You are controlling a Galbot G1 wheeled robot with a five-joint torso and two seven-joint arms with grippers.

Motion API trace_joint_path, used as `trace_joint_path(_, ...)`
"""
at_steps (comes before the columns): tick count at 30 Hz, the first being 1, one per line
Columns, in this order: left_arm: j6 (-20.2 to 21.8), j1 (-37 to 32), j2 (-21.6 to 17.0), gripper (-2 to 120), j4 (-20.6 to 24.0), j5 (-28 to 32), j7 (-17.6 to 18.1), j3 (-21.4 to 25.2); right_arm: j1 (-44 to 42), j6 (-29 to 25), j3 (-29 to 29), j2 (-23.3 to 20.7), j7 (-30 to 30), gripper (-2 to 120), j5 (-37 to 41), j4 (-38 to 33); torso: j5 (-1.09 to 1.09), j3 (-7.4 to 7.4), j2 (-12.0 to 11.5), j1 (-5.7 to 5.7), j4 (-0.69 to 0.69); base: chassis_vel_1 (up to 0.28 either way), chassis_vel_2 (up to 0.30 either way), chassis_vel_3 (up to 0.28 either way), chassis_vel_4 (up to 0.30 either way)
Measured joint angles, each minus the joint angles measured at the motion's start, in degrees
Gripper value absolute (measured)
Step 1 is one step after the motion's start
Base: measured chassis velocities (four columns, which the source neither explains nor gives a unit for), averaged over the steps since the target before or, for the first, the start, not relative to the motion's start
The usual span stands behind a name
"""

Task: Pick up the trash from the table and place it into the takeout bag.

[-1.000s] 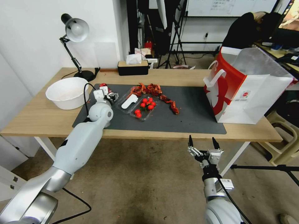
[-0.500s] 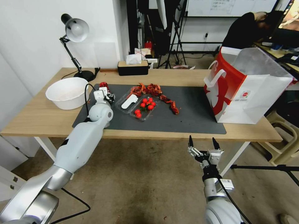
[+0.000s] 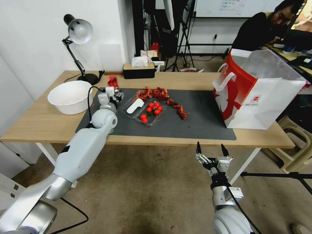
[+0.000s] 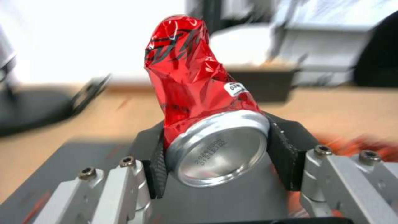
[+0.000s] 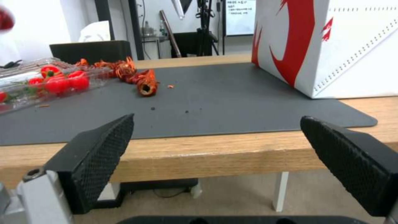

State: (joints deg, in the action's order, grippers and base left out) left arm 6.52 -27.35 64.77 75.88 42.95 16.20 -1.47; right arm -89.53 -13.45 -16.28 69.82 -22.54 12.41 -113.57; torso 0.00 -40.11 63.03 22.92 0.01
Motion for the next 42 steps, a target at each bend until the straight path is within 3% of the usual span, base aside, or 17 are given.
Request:
trace_joint_path(2,-4.29,1.24,-0.43,49,0.72,-0.3,-5.03,-1.82,-0.04,-0.03,-0.06,0.0,0.0,100,-0.03,0.0,0.0,0.0,0.0,0.0,0.0,0.0,0.0,0.0,0.0)
trace_joint_path(9,-9.12,5.66,-1.24,49,3.2,-0.59,-11.37,-7.17,-0.07,-0.05,-0.21,-0.01,0.0,100,-0.05,-0.1,0.0,0.0,0.0,0.0,0.0,0.0,0.0,0.0,0.0)
trace_joint_path(11,-9.25,6.36,-1.31,49,3.61,-0.55,-11.62,-7.93,-0.08,-0.05,-0.23,0.0,-0.01,100,-0.05,-0.12,0.0,0.0,0.0,0.0,0.0,0.0,0.0,0.0,0.0)
trace_joint_path(19,-9.37,18.93,0.25,49,7.03,4.42,-13.15,-20.53,-0.23,-0.11,-0.56,-0.02,-0.11,100,-0.08,-0.36,0.03,0.0,0.0,0.0,-0.02,0.0,0.0,0.0,0.0)
trace_joint_path(23,-9.34,24.58,2.44,49,7.28,6.79,-14.05,-26.09,-0.25,-0.16,-0.67,0.03,-0.14,100,-0.07,-0.37,0.02,0.0,0.0,0.0,-0.01,0.0,0.0,0.0,0.0)
trace_joint_path(26,-9.16,29.56,6.63,49,6.48,9.82,-14.23,-30.96,-0.25,-0.19,-0.8,0.16,-0.21,100,-0.07,-0.48,0.03,0.0,0.0,0.0,-0.02,0.0,0.0,0.0,0.0)
trace_joint_path(36,-8.91,34.87,14.64,49,2.97,12.65,-15.09,-36.65,-0.44,-0.23,-1.1,0.22,-0.27,100,-0.05,-0.63,0.01,0.0,0.0,0.0,0.0,0.0,0.0,0.0,0.0)
trace_joint_path(42,-8.77,37.07,21.2,49,-2.58,13.26,-15.49,-38.58,-0.43,-0.28,-1.19,0.3,-0.29,100,-0.03,-0.7,0.01,0.0,0.0,0.0,-0.01,0.0,0.0,0.0,0.0)
